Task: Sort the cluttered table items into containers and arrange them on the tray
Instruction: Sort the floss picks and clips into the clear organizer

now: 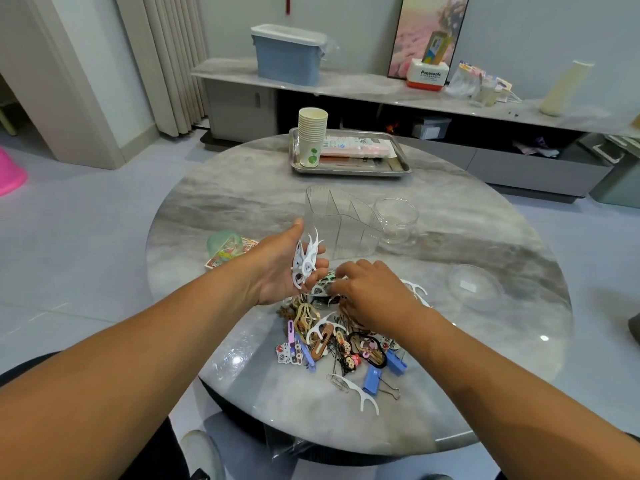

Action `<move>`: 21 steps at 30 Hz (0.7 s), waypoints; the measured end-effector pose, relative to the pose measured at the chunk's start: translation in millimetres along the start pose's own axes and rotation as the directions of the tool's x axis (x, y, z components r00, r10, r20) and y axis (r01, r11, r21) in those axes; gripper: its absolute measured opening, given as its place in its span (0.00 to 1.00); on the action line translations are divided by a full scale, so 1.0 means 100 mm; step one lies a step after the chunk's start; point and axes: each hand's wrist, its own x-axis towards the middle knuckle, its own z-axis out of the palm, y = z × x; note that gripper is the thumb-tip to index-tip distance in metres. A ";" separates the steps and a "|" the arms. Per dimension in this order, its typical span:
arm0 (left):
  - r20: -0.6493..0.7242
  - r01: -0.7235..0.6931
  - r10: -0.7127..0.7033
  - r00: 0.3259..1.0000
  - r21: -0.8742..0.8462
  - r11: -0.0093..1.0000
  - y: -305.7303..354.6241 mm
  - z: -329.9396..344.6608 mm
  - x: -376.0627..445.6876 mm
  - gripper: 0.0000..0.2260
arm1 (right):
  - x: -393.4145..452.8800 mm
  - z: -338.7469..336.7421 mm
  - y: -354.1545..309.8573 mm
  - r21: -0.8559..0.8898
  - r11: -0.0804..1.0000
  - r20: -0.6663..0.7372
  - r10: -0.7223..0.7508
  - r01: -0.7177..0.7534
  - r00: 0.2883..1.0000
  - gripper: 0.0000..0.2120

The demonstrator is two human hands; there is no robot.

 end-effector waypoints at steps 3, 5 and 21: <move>0.014 0.003 -0.003 1.000 -0.004 1.000 -0.01 -0.01 -0.01 0.30 | 0.02 -0.02 0.00 -0.129 0.991 -0.012 -0.018 0.016 1.000 0.10; 0.019 0.005 -0.005 1.000 -0.009 1.000 0.00 -0.01 -0.02 0.30 | 0.03 -0.05 0.01 -0.153 0.988 -0.009 -0.010 0.009 1.000 0.07; 0.257 0.092 -0.087 0.963 -0.008 0.996 -0.05 0.14 -0.04 0.36 | 0.00 -0.51 0.08 0.957 -0.218 0.269 0.404 -0.194 0.874 0.09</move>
